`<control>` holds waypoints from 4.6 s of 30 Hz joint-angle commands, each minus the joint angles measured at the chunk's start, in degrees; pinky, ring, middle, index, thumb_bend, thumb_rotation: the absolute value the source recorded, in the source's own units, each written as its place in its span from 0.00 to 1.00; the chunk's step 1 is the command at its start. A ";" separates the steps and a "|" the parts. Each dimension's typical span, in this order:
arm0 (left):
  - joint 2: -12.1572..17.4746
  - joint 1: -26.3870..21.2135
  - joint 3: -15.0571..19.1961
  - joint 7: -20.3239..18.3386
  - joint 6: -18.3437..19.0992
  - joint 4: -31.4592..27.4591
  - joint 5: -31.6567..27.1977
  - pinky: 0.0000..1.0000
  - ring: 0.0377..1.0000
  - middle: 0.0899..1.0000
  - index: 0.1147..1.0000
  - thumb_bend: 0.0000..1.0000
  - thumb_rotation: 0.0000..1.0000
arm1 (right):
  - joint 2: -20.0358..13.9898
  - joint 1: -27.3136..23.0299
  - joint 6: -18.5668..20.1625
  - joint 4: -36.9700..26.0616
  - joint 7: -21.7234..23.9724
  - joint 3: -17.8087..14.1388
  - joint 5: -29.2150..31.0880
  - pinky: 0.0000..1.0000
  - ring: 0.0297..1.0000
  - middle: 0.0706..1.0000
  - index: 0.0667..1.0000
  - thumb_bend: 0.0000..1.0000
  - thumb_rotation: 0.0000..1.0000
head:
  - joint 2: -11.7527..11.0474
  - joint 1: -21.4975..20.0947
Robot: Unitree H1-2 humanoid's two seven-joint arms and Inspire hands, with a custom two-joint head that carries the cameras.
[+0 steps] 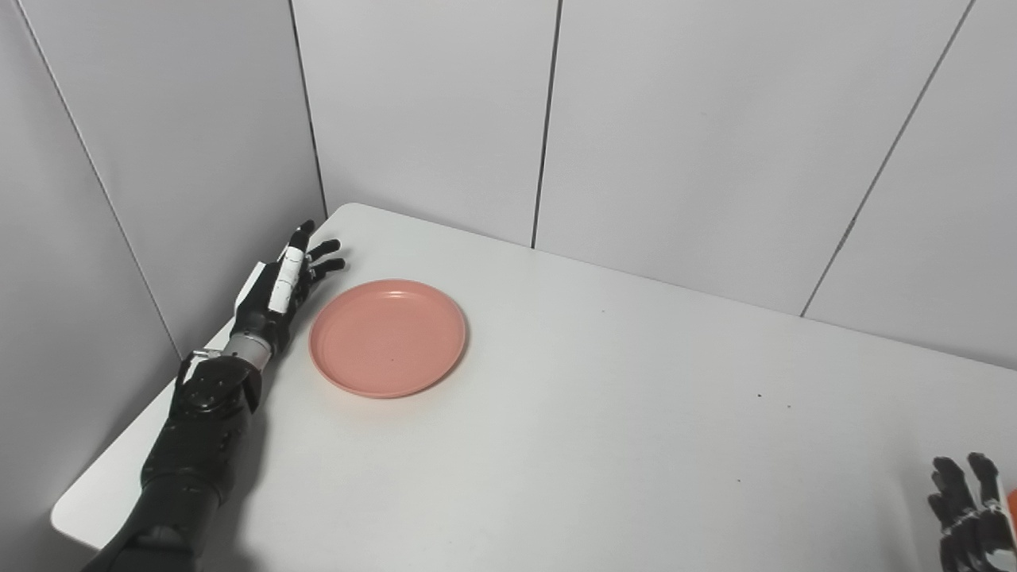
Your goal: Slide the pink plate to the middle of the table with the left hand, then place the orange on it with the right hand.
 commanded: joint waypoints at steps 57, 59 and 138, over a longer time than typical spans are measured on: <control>-14.40 4.03 -3.00 3.27 12.39 -15.62 -2.76 0.75 0.83 0.85 0.96 1.00 0.95 | 2.41 1.80 -0.70 2.65 -0.21 2.01 -1.10 1.00 0.94 0.92 0.98 0.90 1.00 | 1.80 -2.41; -14.92 4.09 -3.28 3.88 13.37 -16.07 -2.69 0.75 0.83 0.84 0.96 1.00 0.96 | 2.52 1.80 -0.72 2.64 -0.30 2.00 -1.14 0.99 0.94 0.91 0.98 0.90 1.00 | 1.89 -2.51; -23.40 8.76 -5.60 7.94 30.80 -33.61 -7.14 0.82 0.86 0.84 0.97 1.00 0.93 | 11.18 0.68 7.73 -5.20 -7.86 8.82 -11.44 0.94 0.89 0.87 0.94 0.95 1.00 | 11.04 -30.66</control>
